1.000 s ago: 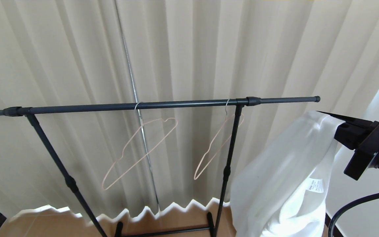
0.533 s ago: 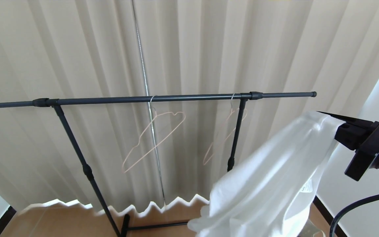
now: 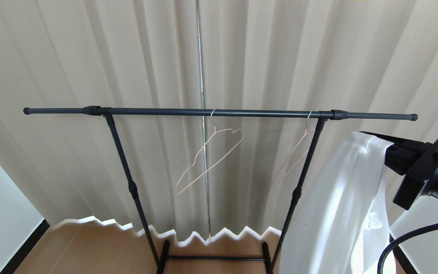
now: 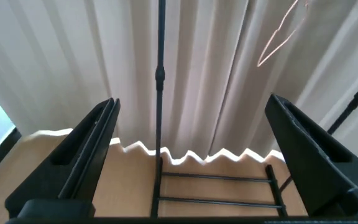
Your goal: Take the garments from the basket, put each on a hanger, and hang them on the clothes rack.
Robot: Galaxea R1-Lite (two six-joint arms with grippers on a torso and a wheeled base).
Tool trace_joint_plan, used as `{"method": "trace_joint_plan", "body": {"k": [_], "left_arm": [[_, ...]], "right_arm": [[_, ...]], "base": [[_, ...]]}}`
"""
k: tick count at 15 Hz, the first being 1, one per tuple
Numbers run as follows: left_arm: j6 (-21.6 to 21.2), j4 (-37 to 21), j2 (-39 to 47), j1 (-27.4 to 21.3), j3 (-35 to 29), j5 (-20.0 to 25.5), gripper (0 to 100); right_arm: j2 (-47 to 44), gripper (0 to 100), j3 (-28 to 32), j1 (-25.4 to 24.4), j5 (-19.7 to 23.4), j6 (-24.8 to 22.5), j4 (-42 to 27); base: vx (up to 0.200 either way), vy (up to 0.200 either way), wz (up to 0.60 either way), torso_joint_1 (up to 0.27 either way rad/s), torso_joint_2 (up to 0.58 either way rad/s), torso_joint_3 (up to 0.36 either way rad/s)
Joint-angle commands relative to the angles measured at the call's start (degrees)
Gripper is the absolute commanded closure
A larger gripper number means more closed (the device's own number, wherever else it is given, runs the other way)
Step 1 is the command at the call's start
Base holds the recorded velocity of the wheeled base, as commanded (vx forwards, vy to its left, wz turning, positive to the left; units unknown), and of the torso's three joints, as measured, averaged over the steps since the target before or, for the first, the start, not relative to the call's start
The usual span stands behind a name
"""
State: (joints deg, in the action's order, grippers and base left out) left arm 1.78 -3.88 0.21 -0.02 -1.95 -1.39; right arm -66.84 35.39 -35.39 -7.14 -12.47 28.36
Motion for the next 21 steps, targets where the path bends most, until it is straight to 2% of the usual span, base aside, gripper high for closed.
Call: {"method": "trace_joint_plan", "body": {"k": [1,3,4,5,8,9,10,11,12,13,15,17,19,20,21], "left_arm": [[-0.5,-0.3,0.5,-0.3,-0.2,2.4,0],[-0.8,-0.3,8.4,-0.9,-5.0,7.6,0],[0.4,-0.2,17.3,-0.9,-10.1,8.8,0],[2.9,-0.3,25.5,-1.0,-15.5,8.9,0],[4.0,-0.3,41.1,-4.6,-23.4,8.9,0],[4.7,-0.3,46.6,-7.4,-25.4,8.8,0],[5.6,-0.3,49.3,-9.6,-26.5,8.6,0],[6.1,-0.1,52.7,-13.9,-27.4,7.8,0],[6.1,-0.1,52.7,-13.9,-27.4,7.8,0],[6.1,0.1,55.3,-17.6,-28.1,6.6,0],[6.2,0.0,59.0,-20.7,-30.4,5.3,0],[6.2,-0.1,61.3,-21.8,-32.2,5.1,0],[6.8,0.0,67.9,-27.0,-36.9,4.6,0],[6.8,0.0,67.9,-27.0,-36.9,4.6,0],[8.4,0.2,74.6,-32.6,-40.3,3.4,0]], "right_arm": [[0.0,100,-0.9,0.0,-0.2,-3.4,0.0],[-3.5,100,2.8,-0.7,-4.5,-4.2,-0.8],[-7.3,100,4.6,-1.1,-7.9,-4.1,-0.7],[-10.2,100,5.4,-1.2,-8.3,-2.1,-0.5],[-16.7,100,10.0,-1.4,-10.8,7.8,-0.8],[-17.3,100,9.0,-2.4,-12.0,8.2,-0.4],[-17.2,100,8.2,-3.4,-12.1,8.0,-0.1],[-17.0,100,7.3,-4.6,-12.4,8.1,0.0],[-17.0,100,7.3,-4.6,-12.4,8.1,0.0],[-16.5,100,6.5,-4.6,-12.2,6.2,2.1],[-17.8,100,7.6,-6.0,-12.7,6.1,4.4],[-18.4,100,8.1,-6.7,-12.8,6.8,4.3],[-21.6,100,11.3,-8.4,-15.7,11.7,3.5],[-21.6,100,11.3,-8.4,-15.7,11.7,3.5],[-26.6,100,14.7,-8.6,-20.5,15.2,3.7]], "base": [[0.000,0.000,0.00,0.000,0.00,0.000],[0.000,0.000,0.00,0.000,0.00,0.000],[0.000,0.000,0.00,0.000,0.00,0.000],[0.000,0.000,0.00,0.000,0.00,0.000],[0.000,0.000,0.00,0.000,0.00,0.000],[0.000,0.000,0.00,0.000,0.00,0.000],[0.000,0.000,-0.60,0.007,0.01,-0.002],[0.000,0.000,-0.60,0.002,0.00,-0.002],[0.000,0.000,-0.60,0.007,0.00,-0.002],[0.000,0.000,0.00,0.000,0.00,0.000],[0.000,0.000,0.00,0.000,0.00,0.000],[0.000,0.000,0.00,0.000,0.00,0.000],[0.000,0.000,0.00,0.000,0.00,0.000],[0.000,0.000,0.00,0.000,0.00,0.000],[0.000,0.000,0.00,0.000,0.00,0.000]]}}
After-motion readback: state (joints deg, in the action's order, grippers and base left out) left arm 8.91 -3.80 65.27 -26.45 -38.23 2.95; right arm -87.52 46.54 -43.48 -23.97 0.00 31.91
